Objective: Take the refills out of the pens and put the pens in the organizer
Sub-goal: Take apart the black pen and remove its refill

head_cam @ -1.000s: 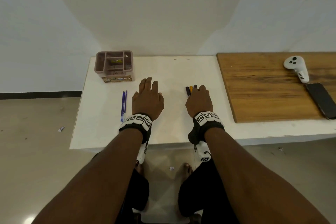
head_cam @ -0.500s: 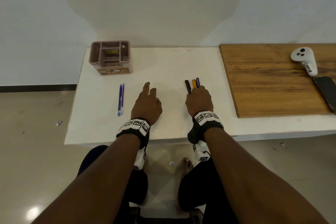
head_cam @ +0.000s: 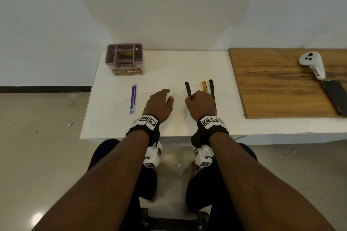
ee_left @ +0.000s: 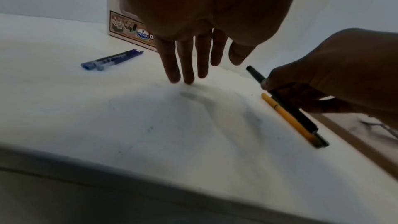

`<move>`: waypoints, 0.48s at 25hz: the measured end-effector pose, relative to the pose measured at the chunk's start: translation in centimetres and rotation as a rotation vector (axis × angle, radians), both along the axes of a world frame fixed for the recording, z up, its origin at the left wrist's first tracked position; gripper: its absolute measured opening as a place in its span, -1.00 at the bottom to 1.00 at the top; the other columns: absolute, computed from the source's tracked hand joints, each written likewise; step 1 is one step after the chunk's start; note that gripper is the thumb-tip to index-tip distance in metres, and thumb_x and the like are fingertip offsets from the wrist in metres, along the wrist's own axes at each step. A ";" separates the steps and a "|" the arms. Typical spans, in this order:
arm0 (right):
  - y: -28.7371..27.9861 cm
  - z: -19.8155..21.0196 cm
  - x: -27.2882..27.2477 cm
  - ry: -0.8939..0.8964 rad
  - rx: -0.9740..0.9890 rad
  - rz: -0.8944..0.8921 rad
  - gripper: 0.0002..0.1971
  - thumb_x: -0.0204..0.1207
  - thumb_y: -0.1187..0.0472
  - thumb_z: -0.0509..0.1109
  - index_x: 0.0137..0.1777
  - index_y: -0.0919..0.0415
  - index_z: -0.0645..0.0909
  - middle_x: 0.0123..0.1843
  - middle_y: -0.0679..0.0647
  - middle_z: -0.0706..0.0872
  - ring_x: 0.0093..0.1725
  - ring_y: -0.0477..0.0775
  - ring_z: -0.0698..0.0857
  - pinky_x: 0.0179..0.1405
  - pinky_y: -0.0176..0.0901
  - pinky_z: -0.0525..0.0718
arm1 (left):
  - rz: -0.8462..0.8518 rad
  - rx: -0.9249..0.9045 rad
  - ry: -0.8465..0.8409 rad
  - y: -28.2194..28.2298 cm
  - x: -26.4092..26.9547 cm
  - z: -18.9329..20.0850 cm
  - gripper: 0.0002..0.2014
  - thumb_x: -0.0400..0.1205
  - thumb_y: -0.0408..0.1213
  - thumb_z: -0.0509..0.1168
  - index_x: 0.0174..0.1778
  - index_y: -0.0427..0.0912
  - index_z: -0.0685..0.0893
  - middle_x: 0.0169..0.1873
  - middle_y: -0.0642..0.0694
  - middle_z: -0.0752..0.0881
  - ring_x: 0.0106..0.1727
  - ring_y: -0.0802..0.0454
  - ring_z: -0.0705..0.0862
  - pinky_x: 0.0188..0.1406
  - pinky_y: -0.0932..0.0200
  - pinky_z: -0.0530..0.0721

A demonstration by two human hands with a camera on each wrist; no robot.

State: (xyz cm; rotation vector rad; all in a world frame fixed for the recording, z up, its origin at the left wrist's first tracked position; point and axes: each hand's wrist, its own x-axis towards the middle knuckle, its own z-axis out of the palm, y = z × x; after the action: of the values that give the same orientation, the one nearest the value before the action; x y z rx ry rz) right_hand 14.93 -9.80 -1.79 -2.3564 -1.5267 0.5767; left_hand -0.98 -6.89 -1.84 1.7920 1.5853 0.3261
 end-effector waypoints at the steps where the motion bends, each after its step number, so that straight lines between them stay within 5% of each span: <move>1: -0.4 0.8 -0.6 0.008 0.008 0.015 -0.64 0.72 0.01 0.30 0.05 0.31 0.77 0.01 0.21 0.82 0.05 0.25 0.78 -0.06 -0.03 0.61 | 0.032 -0.026 -0.052 -0.1 0.1 0.7 -0.59 0.78 -0.07 0.18 0.52 -0.11 0.59 0.40 -0.18 0.73 0.41 -0.18 0.68 0.48 -0.10 0.57; 6: -2.6 4.6 -3.1 0.081 0.118 0.060 -0.66 0.73 0.01 0.34 0.12 0.27 0.80 0.07 0.18 0.84 0.08 0.20 0.78 -0.03 -0.06 0.61 | 0.163 -0.127 -0.380 -1.8 0.1 4.8 -0.65 0.80 -0.06 0.16 0.21 -0.20 0.76 0.04 -0.12 0.87 -0.05 -0.07 0.88 0.00 0.10 0.68; 9: -3.2 5.2 -4.0 0.159 0.190 0.042 -0.65 0.71 -0.05 0.35 0.13 0.22 0.81 0.08 0.14 0.83 0.08 0.17 0.78 0.06 0.00 0.69 | 0.189 -0.125 -0.488 -2.1 0.5 5.7 -0.69 0.75 -0.06 0.23 0.05 -0.16 0.81 -0.04 -0.10 0.88 -0.06 -0.05 0.89 -0.07 0.05 0.70; 12: -2.9 4.5 -4.2 0.249 0.247 0.015 -0.72 0.69 0.02 0.37 0.12 0.19 0.81 0.07 0.11 0.83 0.07 0.13 0.77 0.12 0.04 0.73 | 0.251 -0.137 -0.571 -1.7 0.9 5.0 -0.77 0.72 -0.19 0.31 0.14 -0.21 0.79 0.01 -0.18 0.86 0.06 -0.14 0.85 0.02 -0.06 0.78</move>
State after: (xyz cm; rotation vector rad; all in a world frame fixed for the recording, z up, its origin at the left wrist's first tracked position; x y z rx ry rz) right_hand 10.78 -12.68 2.66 -2.0085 -1.4156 0.6200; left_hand -0.07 -8.60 3.12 1.2441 1.3709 0.7537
